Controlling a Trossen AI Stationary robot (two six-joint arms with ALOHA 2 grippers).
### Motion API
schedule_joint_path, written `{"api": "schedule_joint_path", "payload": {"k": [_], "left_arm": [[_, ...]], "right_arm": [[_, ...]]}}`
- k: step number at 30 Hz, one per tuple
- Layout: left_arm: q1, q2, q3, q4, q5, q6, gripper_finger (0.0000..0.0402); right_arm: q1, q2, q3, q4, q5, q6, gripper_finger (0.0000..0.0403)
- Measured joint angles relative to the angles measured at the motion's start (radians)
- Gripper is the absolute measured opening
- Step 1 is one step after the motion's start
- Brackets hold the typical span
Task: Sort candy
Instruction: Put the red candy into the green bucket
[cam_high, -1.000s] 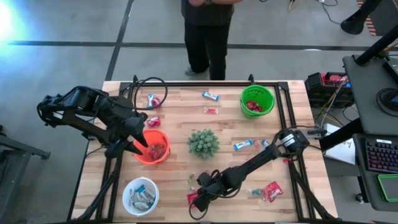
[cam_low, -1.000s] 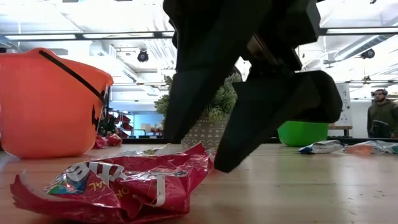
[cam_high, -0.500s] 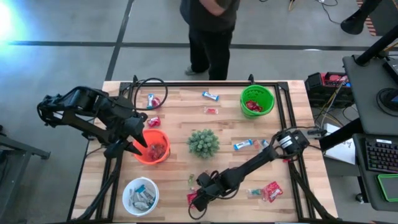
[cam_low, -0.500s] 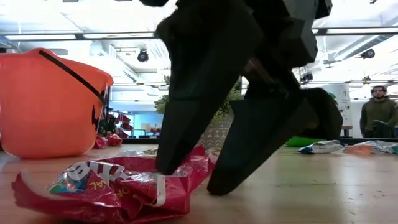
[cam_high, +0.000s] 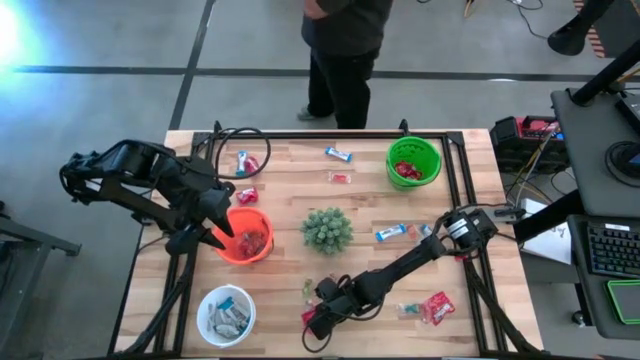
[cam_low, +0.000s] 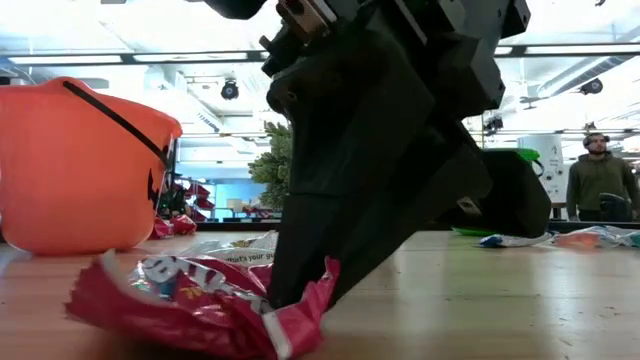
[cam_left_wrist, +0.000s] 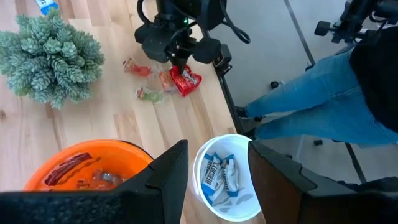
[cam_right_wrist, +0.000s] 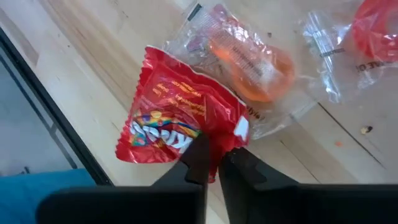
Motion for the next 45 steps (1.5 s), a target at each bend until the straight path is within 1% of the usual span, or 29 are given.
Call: {"api": "schedule_joint_path", "payload": {"k": [7, 14, 20, 24, 27, 30, 33, 35, 40, 45], "left_arm": [[0.0, -0.004, 0.0, -0.021, 0.0, 0.01, 0.0149], [0.0, -0.026, 0.0, -0.033, 0.0, 0.018, 0.0149], [0.0, -0.061, 0.0, -0.034, -0.001, 0.018, 0.0149], [0.0, -0.077, 0.0, -0.034, -0.002, 0.038, 0.0149], [0.0, -0.078, 0.0, -0.034, -0.003, 0.045, 0.0149], [0.0, -0.076, 0.0, -0.034, -0.003, 0.049, 0.0149], [0.0, -0.076, 0.0, -0.034, -0.003, 0.051, 0.0149], [0.0, -0.077, 0.0, -0.034, -0.003, 0.051, 0.0149], [0.0, -0.081, 0.0, -0.034, -0.003, 0.045, 0.0149], [0.0, -0.082, 0.0, -0.034, -0.003, 0.041, 0.0149]], "right_arm": [[0.002, -0.02, 0.025, -0.008, -0.035, -0.015, 0.0009], [0.003, -0.07, 0.102, -0.029, -0.029, -0.061, 0.0008], [-0.006, -0.075, 0.215, -0.171, 0.0, -0.134, 0.0008], [-0.013, -0.076, 0.257, -0.273, 0.002, -0.154, 0.0008], [-0.013, -0.076, 0.248, -0.295, 0.002, -0.153, 0.0008], [-0.012, -0.076, 0.212, -0.3, 0.0, -0.146, 0.0009], [-0.013, -0.076, 0.17, -0.301, 0.001, -0.104, 0.0009], [-0.013, -0.076, 0.159, -0.305, 0.001, -0.11, 0.001], [-0.014, -0.076, 0.159, -0.286, -0.026, -0.154, 0.0037], [-0.015, -0.076, 0.159, -0.286, -0.025, -0.171, 0.0094]]}}
